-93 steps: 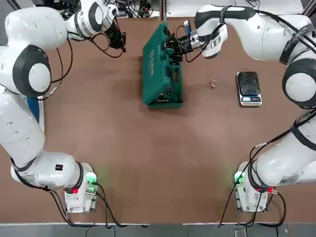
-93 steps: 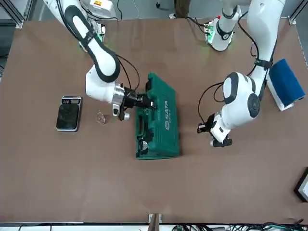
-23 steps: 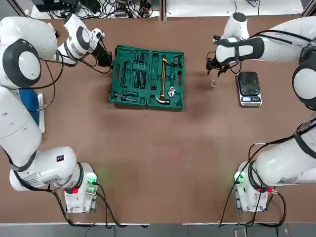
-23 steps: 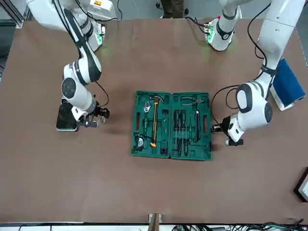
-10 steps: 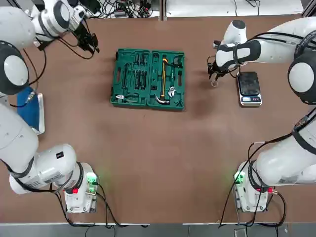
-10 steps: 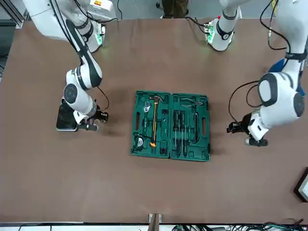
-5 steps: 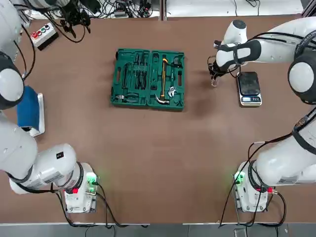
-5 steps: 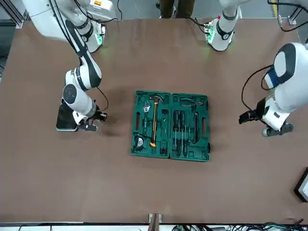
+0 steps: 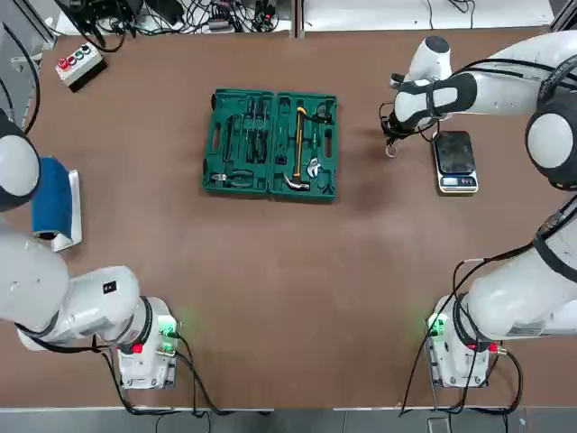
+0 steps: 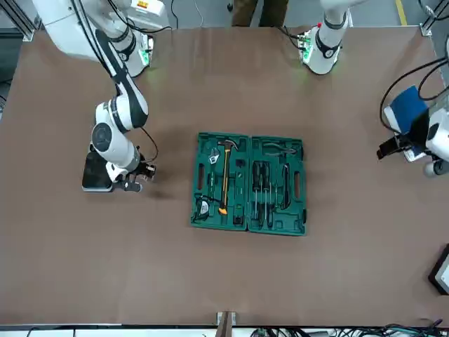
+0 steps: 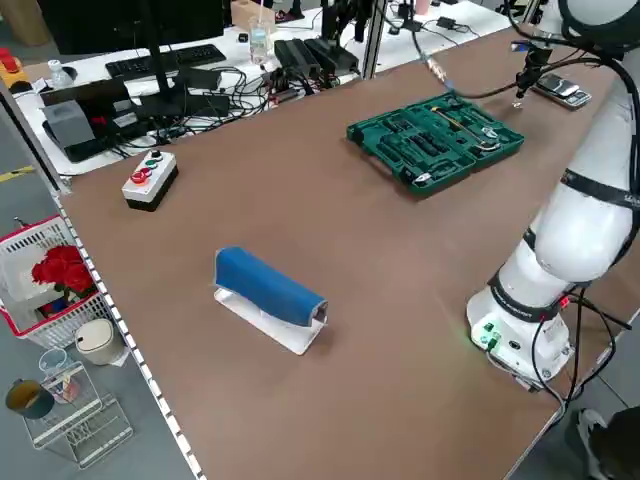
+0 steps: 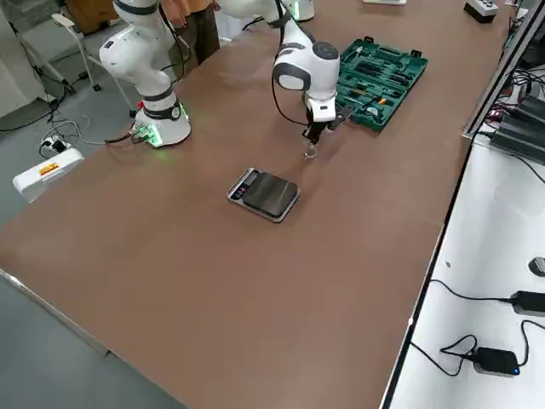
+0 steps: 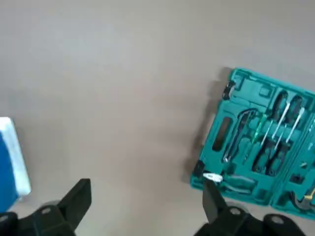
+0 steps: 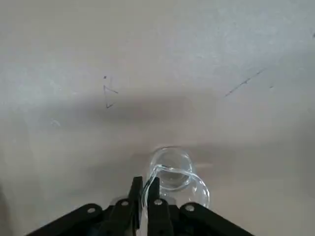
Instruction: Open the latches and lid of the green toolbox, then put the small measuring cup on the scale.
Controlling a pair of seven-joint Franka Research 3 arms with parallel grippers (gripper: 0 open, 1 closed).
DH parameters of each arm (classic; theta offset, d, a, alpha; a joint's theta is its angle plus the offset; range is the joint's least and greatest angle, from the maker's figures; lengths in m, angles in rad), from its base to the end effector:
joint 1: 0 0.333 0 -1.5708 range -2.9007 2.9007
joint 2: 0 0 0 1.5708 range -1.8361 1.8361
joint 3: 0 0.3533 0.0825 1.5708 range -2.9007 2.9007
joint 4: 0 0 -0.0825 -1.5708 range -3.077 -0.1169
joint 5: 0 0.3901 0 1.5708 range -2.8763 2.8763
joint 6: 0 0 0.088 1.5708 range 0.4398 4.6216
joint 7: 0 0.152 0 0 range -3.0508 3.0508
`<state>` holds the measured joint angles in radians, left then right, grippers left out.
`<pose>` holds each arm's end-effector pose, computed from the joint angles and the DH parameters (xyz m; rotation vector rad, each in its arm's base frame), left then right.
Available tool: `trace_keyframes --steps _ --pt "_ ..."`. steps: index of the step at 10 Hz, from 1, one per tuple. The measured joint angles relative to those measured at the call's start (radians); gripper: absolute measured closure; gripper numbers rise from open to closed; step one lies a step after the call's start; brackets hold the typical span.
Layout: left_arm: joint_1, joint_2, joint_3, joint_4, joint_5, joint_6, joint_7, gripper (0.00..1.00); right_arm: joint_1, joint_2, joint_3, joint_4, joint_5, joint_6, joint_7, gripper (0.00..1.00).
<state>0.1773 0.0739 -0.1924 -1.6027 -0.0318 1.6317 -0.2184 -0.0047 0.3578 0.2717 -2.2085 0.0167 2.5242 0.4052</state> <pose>0.5857 -0.0099 0.5652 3.0838 0.3190 -0.0753 0.5449 0.1523 0.2045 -3.0413 0.2545 0.0953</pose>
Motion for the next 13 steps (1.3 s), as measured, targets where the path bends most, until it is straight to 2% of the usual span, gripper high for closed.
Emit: trace_keyframes --steps 1,3,4,8,11,13 --pt "-0.061 -0.038 0.039 0.012 0.000 -0.016 -0.001 0.00 0.000 0.000 0.000 0.000 0.000 -0.001 0.000 0.93" --pt "-0.091 -0.108 0.043 0.017 0.000 -0.038 -0.002 0.00 0.000 0.000 -0.001 0.001 0.000 -0.003 0.000 0.93" --pt "-0.097 -0.117 0.042 0.017 0.001 -0.046 -0.002 0.00 0.000 0.000 -0.001 0.002 0.000 -0.004 0.000 0.93" --pt "-0.091 -0.062 0.043 0.033 0.006 -0.046 -0.004 0.00 0.000 0.000 -0.001 0.030 -0.001 -0.050 0.000 0.93" --pt "-0.097 -0.045 0.041 0.033 0.006 -0.052 -0.010 0.00 0.000 -0.005 -0.001 0.083 -0.008 -0.147 0.000 0.93" --pt "-0.102 -0.044 0.032 0.033 0.006 -0.055 -0.010 0.00 -0.002 -0.037 -0.009 0.095 -0.052 -0.219 0.002 0.93"
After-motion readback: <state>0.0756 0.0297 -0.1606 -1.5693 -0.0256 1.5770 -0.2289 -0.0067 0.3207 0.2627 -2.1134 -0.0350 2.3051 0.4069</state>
